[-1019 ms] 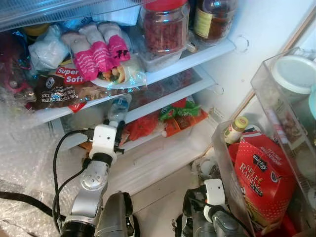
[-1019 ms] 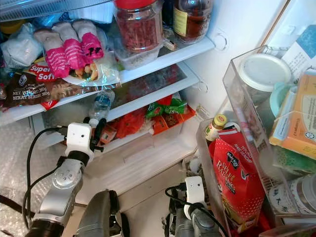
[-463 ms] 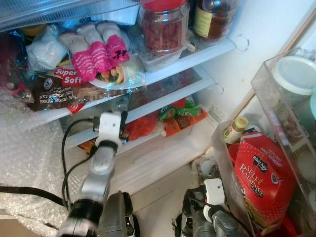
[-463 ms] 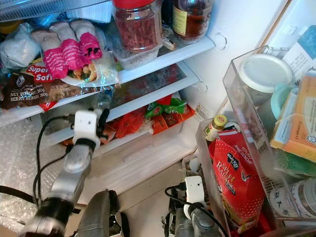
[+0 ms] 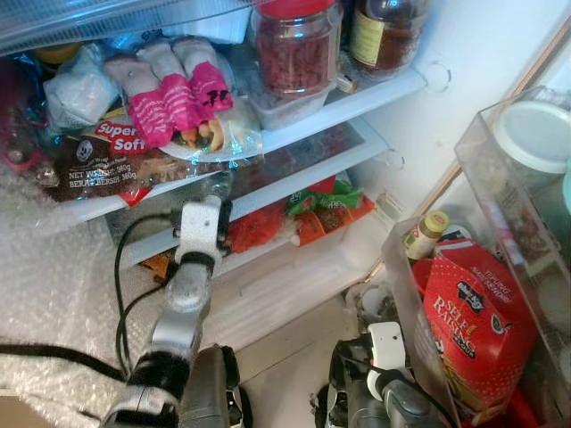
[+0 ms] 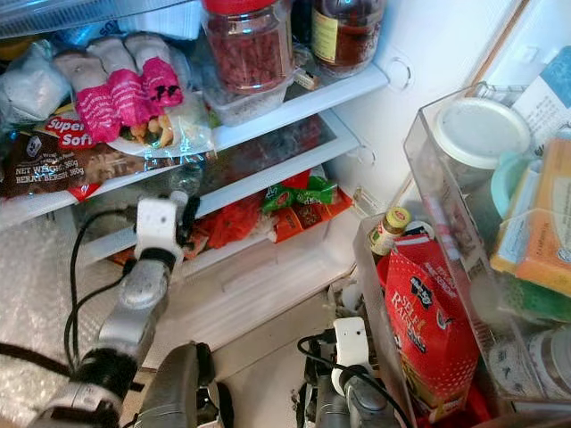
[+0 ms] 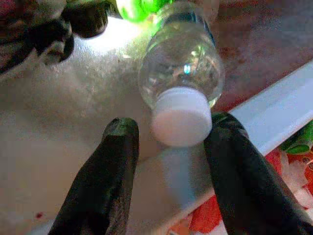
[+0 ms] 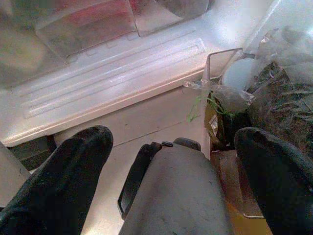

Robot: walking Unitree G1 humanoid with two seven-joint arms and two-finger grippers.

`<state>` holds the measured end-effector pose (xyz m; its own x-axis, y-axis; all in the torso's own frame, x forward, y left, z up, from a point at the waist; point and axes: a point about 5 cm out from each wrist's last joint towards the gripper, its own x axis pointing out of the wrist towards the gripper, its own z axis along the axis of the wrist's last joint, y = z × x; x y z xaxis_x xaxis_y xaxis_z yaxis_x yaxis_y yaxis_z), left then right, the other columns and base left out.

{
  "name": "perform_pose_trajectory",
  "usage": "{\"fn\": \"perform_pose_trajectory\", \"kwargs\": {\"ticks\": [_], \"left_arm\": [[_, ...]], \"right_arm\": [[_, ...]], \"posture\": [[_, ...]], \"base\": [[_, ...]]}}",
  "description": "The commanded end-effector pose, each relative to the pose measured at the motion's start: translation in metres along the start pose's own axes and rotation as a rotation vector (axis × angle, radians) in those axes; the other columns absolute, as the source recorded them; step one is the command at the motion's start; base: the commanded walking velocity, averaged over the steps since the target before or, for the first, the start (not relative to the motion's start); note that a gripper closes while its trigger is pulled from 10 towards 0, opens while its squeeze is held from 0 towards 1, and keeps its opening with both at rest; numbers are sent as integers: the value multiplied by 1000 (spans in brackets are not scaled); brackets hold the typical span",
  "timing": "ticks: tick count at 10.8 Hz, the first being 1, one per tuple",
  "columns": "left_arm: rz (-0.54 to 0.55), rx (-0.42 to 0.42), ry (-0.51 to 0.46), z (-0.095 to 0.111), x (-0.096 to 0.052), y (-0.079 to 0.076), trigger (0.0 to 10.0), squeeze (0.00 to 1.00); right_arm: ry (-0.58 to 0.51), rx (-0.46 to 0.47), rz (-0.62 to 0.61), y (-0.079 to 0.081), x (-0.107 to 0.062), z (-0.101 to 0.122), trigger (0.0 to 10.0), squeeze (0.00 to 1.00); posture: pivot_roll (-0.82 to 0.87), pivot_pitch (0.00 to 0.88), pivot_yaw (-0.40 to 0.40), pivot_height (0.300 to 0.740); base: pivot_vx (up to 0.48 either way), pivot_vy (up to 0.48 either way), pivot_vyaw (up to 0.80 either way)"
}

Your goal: Restocking fridge

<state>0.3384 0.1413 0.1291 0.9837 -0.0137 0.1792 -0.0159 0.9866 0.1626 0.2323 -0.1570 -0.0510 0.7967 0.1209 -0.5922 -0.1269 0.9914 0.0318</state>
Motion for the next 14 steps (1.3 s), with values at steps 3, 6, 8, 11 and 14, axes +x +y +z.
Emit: {"fn": "perform_pose_trajectory", "kwargs": {"ticks": [3, 6, 8, 11, 14], "left_arm": [[-68, 28, -80, 6, -20, -1, 10000, 1000], [-150, 90, -97, 7, -43, -7, 10000, 0], [-157, 85, -74, 5, -47, -7, 10000, 0], [-171, 95, -75, 9, -47, -8, 10000, 0], [-177, 99, -74, 10, -48, -8, 10000, 0]], "right_arm": [[191, 45, -4, 3, -18, -49, 10000, 0], [194, 43, -3, 3, -18, -49, 10000, 0], [194, 43, -1, 3, -18, -49, 10000, 0], [194, 43, -3, 3, -18, -49, 10000, 0], [197, 45, -6, 3, -18, -49, 10000, 0]], "posture": [[-49, 264, -1, 612], [-41, 260, 1, 612], [-42, 252, 1, 612], [-42, 259, 1, 612], [-41, 264, 2, 612]], "base": [[0, 0, 0], [0, 0, 0], [0, 0, 0], [-185, 0, 0], [-291, 0, 0]]}}
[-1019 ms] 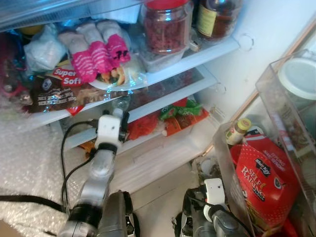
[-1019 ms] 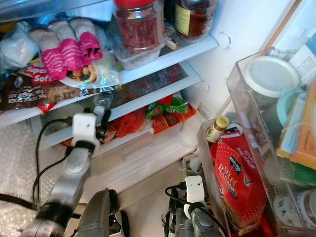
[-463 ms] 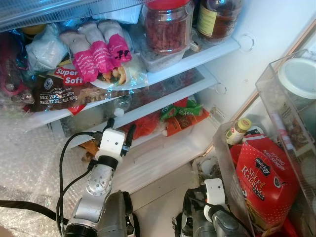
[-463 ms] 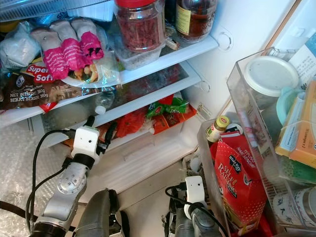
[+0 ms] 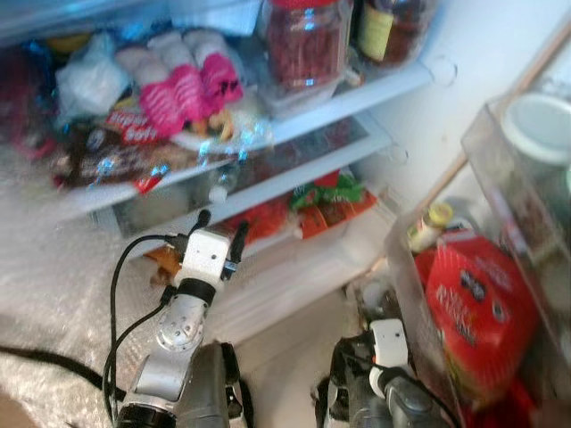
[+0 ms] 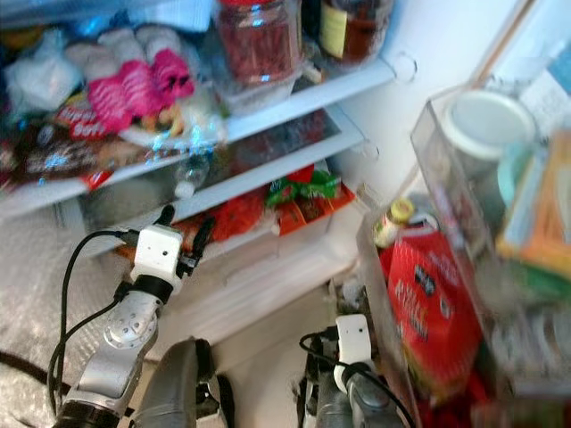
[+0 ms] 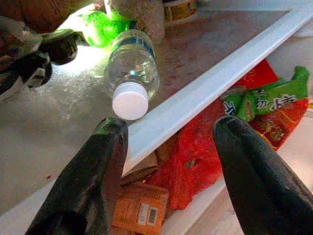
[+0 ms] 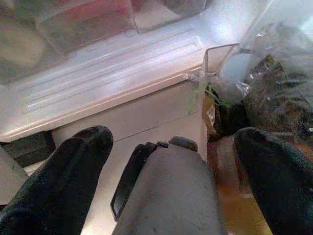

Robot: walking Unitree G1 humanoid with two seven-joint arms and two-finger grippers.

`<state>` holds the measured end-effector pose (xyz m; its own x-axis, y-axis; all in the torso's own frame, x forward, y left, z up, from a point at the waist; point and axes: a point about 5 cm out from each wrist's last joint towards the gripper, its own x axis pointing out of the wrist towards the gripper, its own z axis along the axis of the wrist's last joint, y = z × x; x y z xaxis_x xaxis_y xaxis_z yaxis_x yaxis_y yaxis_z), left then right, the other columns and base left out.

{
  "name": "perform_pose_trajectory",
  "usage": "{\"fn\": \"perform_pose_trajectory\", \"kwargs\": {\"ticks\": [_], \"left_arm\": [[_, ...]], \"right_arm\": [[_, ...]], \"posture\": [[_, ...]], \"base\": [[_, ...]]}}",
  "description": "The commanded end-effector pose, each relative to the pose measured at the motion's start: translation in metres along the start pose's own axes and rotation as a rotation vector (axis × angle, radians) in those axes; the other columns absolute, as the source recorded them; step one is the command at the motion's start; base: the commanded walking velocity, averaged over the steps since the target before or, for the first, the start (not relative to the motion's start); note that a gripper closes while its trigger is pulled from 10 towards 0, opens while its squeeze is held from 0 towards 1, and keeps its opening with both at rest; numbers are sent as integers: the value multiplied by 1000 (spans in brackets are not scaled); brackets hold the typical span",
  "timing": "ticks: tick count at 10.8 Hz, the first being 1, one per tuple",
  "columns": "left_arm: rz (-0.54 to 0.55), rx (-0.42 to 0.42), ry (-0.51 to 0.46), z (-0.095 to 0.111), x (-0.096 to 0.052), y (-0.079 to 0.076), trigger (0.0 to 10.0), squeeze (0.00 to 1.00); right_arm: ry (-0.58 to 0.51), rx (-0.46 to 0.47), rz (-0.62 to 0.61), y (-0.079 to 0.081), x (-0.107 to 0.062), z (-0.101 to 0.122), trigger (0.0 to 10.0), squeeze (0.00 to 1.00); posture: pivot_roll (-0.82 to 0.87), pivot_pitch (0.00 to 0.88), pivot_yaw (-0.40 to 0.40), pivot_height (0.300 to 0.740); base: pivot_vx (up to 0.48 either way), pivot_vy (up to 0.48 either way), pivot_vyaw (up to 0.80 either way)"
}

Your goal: Restocking fridge

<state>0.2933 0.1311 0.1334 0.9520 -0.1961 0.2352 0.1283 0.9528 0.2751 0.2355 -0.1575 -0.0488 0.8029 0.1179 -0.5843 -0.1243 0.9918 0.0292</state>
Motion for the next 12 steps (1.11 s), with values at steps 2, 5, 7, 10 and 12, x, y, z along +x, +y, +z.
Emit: {"fn": "perform_pose_trajectory", "kwargs": {"ticks": [2, 5, 7, 10, 12], "left_arm": [[-16, 21, 26, -4, -5, -1, 10000, 0], [-23, 21, 27, -3, -5, -2, 10000, 0], [-26, 17, 29, -4, -5, -3, 10000, 0], [-31, 16, 34, -4, -5, -3, 10000, 0], [-36, 16, 42, -7, -7, -3, 10000, 0]], "right_arm": [[206, 46, -2, 4, -19, -52, 10000, 0], [206, 45, -5, 3, -19, -52, 10000, 0], [207, 45, -5, 3, -19, -52, 10000, 0], [207, 46, -4, 3, -19, -52, 10000, 0], [208, 46, -2, 3, -19, -52, 10000, 0]], "posture": [[-41, 265, 1, 612], [-41, 265, -1, 612], [-41, 266, -1, 612], [-40, 267, 0, 612], [-40, 266, 0, 612]], "base": [[-291, 0, 0], [-290, 0, 0], [-291, 0, 0], [-286, 0, 0], [-281, 0, 0]]}}
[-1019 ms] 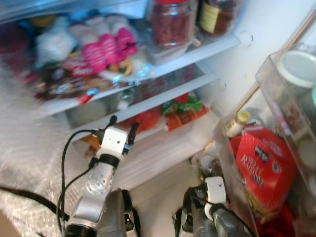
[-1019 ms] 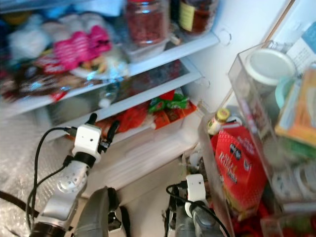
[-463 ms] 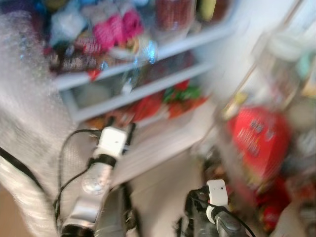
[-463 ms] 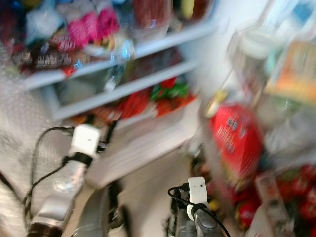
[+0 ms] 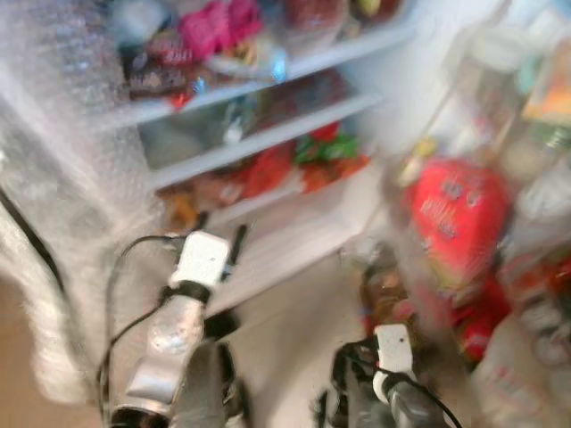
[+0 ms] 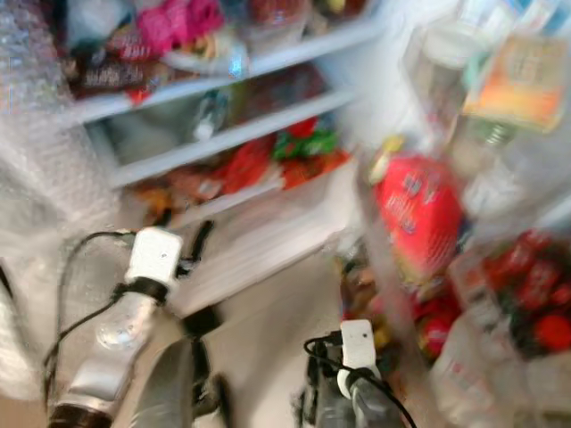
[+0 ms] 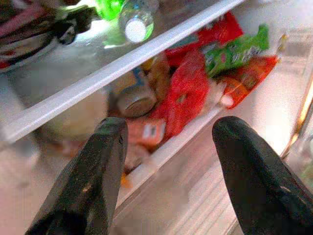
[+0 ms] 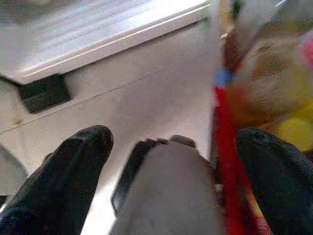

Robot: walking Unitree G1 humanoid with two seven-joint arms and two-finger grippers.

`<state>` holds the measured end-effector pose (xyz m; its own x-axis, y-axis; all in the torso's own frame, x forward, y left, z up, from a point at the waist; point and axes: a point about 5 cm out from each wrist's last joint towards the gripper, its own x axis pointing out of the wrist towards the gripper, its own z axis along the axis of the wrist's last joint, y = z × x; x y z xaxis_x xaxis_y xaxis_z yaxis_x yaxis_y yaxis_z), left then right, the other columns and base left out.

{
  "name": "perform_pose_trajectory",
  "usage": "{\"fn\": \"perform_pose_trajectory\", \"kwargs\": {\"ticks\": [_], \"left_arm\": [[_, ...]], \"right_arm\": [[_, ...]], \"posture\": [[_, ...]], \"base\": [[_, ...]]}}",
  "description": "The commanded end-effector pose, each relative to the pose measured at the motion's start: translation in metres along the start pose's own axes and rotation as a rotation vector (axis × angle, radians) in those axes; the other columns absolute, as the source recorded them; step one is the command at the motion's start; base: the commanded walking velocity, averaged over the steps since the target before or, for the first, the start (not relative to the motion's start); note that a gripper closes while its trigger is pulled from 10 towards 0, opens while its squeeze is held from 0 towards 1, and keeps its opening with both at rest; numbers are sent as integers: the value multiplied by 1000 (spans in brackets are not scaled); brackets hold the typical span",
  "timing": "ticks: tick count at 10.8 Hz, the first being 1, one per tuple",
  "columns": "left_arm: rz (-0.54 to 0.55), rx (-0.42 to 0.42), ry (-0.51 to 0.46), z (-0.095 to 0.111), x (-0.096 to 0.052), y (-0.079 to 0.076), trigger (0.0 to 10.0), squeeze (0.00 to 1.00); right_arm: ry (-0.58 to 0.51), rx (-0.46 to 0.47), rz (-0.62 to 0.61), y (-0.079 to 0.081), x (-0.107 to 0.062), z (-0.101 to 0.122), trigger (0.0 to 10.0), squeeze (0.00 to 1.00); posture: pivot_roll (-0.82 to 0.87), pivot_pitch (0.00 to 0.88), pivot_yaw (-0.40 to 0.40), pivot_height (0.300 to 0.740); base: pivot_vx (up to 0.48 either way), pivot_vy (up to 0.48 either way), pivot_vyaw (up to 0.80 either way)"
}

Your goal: Restocking fridge

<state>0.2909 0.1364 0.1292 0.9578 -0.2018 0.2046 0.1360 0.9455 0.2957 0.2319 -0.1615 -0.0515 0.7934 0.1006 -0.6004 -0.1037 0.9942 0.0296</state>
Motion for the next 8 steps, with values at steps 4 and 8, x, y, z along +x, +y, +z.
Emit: {"fn": "perform_pose_trajectory", "kwargs": {"ticks": [4, 8], "left_arm": [[-49, 1, 54, -12, -7, -7, 10000, 0], [-50, 5, 151, -33, -16, -5, 10000, 0]], "right_arm": [[193, 27, 16, 6, -16, -48, 10000, 0], [194, 25, 19, 6, -16, -48, 10000, 0]], "posture": [[-38, 265, 0, 612], [-37, 257, -1, 612]], "base": [[-269, 0, 0], [0, 0, 0]]}}
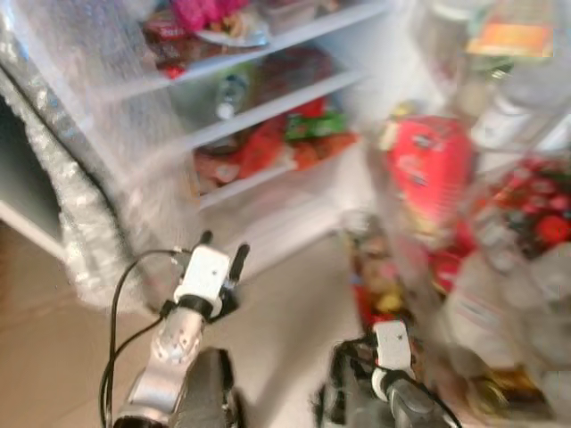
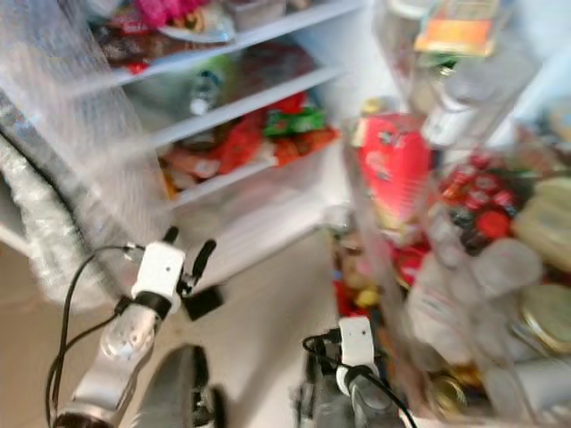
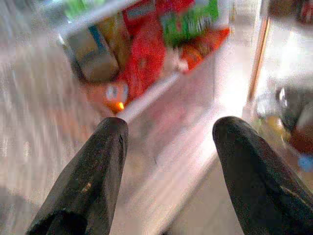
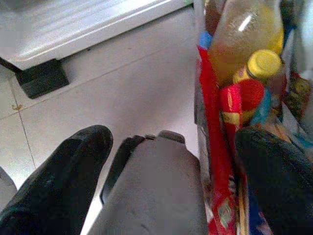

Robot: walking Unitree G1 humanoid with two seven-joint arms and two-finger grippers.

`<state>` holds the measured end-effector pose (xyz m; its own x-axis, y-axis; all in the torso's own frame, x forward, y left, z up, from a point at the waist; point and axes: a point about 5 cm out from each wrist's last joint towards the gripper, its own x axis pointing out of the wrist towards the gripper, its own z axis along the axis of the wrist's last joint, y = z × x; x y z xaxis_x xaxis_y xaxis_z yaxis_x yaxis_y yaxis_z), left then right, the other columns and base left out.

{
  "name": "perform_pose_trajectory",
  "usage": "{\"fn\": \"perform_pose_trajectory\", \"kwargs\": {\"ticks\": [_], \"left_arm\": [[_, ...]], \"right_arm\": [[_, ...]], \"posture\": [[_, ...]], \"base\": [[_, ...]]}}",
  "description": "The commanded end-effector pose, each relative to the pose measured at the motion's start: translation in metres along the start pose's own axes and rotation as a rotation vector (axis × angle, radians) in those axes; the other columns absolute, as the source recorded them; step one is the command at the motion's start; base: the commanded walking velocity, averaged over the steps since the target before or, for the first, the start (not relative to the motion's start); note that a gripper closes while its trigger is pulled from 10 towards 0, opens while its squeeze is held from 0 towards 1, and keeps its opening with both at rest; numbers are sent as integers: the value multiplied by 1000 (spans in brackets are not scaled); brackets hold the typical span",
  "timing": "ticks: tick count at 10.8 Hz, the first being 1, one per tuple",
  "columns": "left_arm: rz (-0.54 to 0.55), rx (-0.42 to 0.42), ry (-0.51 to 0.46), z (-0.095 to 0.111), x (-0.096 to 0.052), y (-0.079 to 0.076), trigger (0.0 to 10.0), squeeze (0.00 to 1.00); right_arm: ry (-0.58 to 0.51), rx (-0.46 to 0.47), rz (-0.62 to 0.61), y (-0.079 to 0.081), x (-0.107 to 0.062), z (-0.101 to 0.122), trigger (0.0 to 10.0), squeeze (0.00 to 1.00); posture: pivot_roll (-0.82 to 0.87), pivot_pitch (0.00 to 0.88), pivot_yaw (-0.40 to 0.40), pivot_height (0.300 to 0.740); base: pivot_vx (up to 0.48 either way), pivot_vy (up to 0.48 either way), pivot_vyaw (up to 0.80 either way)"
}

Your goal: Restocking fridge

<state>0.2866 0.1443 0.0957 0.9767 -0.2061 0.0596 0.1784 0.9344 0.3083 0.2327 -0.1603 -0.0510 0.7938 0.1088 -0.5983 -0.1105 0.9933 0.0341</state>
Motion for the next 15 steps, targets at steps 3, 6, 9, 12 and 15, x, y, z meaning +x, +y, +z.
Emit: {"fn": "perform_pose_trajectory", "kwargs": {"ticks": [3, 6, 9, 12, 15], "left_arm": [[16, 6, 174, -41, -16, 6, 10000, 0], [93, -27, 389, -88, -37, 21, 10000, 0], [134, -52, 527, -117, -58, 29, 10000, 0], [138, -61, 531, -120, -60, 28, 10000, 0], [132, -68, 535, -122, -61, 24, 10000, 0]], "right_arm": [[198, 26, 10, 5, -16, -48, 10000, 0], [196, 29, 1, 4, -16, -47, 10000, 0], [195, 33, -4, 4, -16, -47, 10000, 0], [198, 33, -5, 4, -16, -48, 10000, 0], [198, 36, -8, 4, -16, -48, 10000, 0]], "posture": [[-41, 248, -1, 612], [-44, 243, -2, 612], [-51, 252, -1, 612], [-53, 258, -1, 612], [-55, 261, -1, 612]], "base": [[0, 0, 0], [0, 0, 0], [-120, 0, 0], [-365, 0, 0], [-364, 0, 0]]}}
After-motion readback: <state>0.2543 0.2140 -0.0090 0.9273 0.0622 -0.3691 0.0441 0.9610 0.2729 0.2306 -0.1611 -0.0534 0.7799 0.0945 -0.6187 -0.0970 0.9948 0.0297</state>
